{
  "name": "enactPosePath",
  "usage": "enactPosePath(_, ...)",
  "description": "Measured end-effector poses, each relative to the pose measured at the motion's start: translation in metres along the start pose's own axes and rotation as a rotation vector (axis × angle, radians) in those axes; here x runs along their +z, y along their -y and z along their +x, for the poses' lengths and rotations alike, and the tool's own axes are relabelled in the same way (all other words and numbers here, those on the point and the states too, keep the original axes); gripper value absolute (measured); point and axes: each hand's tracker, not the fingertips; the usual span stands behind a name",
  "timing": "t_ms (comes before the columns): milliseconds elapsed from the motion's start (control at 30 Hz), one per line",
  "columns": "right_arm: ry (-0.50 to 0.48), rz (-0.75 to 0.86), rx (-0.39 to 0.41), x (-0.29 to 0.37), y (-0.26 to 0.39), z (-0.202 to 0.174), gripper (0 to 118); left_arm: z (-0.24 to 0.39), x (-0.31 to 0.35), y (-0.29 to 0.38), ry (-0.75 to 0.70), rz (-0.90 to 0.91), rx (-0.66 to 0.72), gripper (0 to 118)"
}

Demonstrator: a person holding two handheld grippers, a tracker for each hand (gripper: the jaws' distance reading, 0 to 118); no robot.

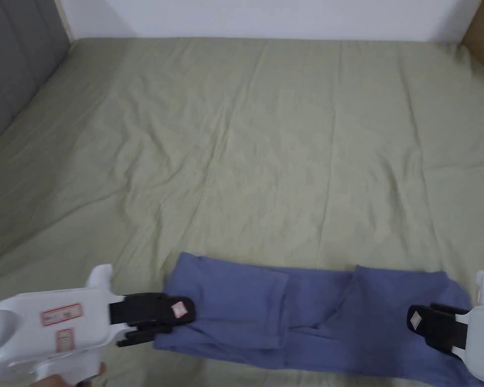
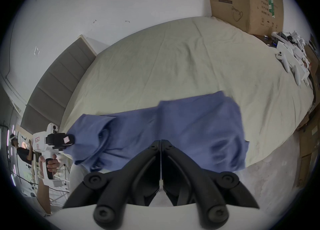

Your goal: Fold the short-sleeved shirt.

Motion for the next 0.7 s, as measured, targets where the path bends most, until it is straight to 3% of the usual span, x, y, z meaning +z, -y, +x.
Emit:
enactPosePath(100, -0.020, 0.002, -0.025, 0.001, 0.003, 0.005, 1, 0.007, 0.034, 0.004, -0.159, 0.070, -0.015, 10)
enactPosePath(267, -0.016, -0.009, -0.032, 0.001, 0.009, 0.015, 1, 0.022, 0.047, 0.016, -0.231, 0.102, 0.023, 10)
enactPosePath(333, -0.021, -0.006, -0.049, 0.002, 0.011, 0.022, 1, 0.048, 0.037, 0.016, -0.265, 0.099, -0.064, 10)
enactPosePath(500, -0.014, 0.014, -0.088, 0.009, 0.014, 0.043, 1, 0.147, -0.015, 0.020, -0.207, 0.090, -0.244, 10)
enactPosePath(700, 0.003, 0.032, -0.152, 0.020, 0.023, 0.076, 1, 0.217, -0.144, 0.034, -0.116, -0.130, -0.463, 10)
